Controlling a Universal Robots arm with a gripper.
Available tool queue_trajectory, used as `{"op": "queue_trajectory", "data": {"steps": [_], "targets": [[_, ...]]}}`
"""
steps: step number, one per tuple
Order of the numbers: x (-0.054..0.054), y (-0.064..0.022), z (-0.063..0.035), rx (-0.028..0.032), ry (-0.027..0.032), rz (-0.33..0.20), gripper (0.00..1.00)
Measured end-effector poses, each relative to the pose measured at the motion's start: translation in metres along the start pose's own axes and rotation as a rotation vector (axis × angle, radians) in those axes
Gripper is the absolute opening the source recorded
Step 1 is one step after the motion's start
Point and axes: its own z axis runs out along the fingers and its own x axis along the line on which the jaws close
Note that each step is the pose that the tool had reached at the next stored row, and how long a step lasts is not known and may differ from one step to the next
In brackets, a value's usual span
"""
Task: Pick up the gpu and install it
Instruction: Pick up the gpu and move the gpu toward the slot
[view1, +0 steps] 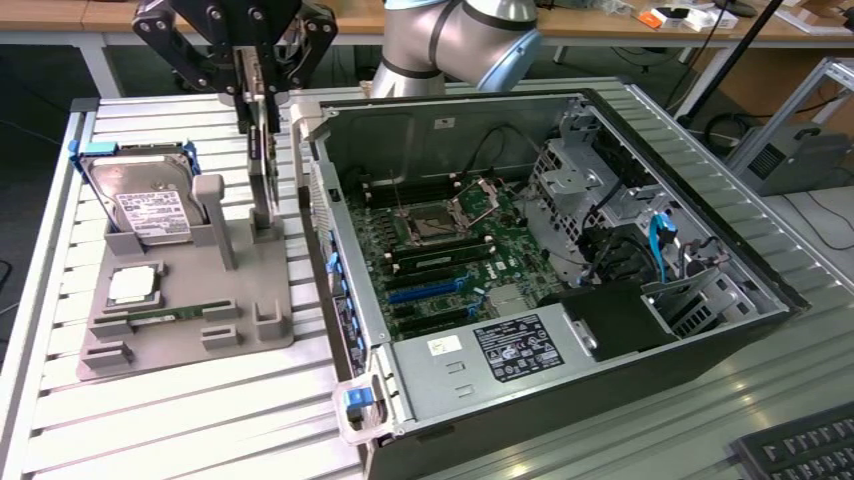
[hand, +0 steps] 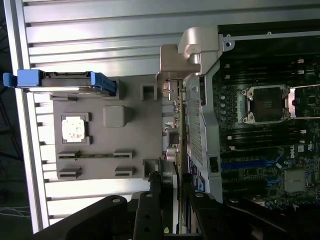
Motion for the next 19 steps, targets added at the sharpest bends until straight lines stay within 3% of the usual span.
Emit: {"op": "queue_trajectory", "data": {"steps": [19], "targets": [[-0.0094, 0.0, 0.0003, -0.0001, 0.0, 0.0, 0.27]]}}
